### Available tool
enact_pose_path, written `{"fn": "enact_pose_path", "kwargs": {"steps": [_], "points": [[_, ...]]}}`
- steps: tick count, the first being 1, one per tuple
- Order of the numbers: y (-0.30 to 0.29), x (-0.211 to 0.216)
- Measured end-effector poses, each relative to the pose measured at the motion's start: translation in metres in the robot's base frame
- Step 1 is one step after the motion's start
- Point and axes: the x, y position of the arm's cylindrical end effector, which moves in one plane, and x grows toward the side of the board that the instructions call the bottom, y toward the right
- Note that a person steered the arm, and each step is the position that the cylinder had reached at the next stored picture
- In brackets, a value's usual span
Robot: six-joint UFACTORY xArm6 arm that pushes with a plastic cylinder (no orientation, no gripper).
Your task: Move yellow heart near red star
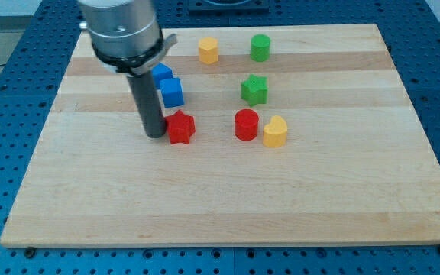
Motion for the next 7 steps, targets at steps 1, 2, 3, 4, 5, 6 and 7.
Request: {"fn": "enact_pose_path", "kwargs": {"steps": [1, 2, 3, 4, 5, 6, 7], "points": [[0.020, 0.000], [0.017, 0.011], [-0.001, 0.077], [0.121, 0.081], [0.225, 0.050], [0.224, 0.017], [0.184, 0.018]]}}
